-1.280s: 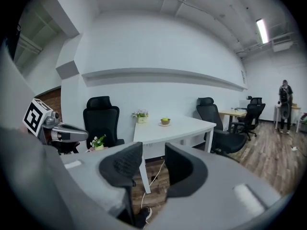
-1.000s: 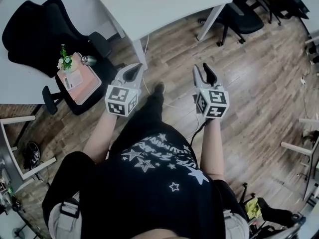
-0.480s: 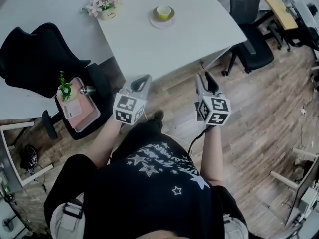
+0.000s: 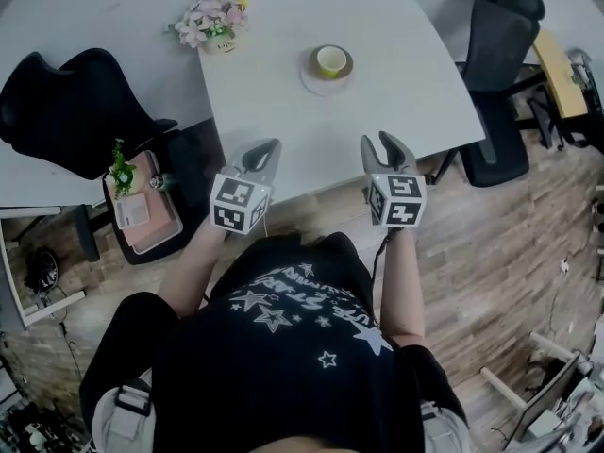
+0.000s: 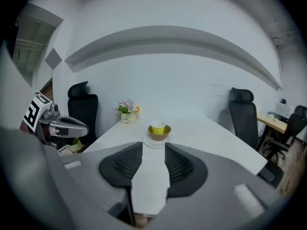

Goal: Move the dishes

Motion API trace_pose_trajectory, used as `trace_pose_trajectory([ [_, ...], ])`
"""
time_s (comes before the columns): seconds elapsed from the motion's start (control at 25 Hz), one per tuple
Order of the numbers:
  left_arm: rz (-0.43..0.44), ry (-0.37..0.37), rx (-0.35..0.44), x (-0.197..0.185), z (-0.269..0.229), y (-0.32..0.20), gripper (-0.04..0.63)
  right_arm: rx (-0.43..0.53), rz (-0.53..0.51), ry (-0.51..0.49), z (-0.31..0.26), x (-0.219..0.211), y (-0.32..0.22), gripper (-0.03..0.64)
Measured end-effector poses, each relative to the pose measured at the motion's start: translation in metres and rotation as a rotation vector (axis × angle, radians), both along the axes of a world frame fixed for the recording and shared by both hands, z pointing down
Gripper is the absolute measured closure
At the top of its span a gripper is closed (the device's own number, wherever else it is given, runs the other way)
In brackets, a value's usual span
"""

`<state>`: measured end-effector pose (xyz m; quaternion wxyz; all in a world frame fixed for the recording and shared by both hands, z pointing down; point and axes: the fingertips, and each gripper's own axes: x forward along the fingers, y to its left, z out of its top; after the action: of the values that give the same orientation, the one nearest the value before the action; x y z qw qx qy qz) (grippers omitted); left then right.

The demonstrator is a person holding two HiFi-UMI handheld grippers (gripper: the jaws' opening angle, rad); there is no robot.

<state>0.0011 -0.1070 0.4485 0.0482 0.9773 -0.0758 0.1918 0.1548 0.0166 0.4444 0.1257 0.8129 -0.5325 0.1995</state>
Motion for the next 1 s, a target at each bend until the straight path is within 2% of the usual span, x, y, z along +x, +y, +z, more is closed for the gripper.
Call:
trace_pose_trajectory([
  [0.2, -0.112, -0.028, 0.023, 0.021, 0.004, -0.020, 0.584, 0.003, -0.135, 0.019, 0.001, 0.042, -0.043, 0.465],
  [0.36, -0.254, -0.033, 0.037, 0.040, 0.002, -0.038, 0.584, 0.006, -0.278, 0.003, 0.010, 0.070, -0.085, 0.465],
  [0.52, -0.375, -0.043, 0.037, 0.054, -0.003, -0.043, 0.584, -0.040, -0.449, 0.019, 0.016, 0.079, -0.118, 0.465],
  [0.68, -0.470, -0.050, 0.036, 0.063, -0.005, -0.043, 0.584, -0.062, -0.574, 0.040, 0.017, 0.089, -0.142, 0.465],
  [0.8, -0.542, -0.070, 0.045, 0.061, -0.001, -0.044, 0.584, -0.131, -0.702, 0.120, 0.028, 0.088, -0.160, 0.465],
  [1.0, -0.628, -0.085, 0.053, 0.055, 0.002, -0.042, 0.584, -0.280, -0.898, 0.360, 0.048, 0.083, -0.179, 0.466],
])
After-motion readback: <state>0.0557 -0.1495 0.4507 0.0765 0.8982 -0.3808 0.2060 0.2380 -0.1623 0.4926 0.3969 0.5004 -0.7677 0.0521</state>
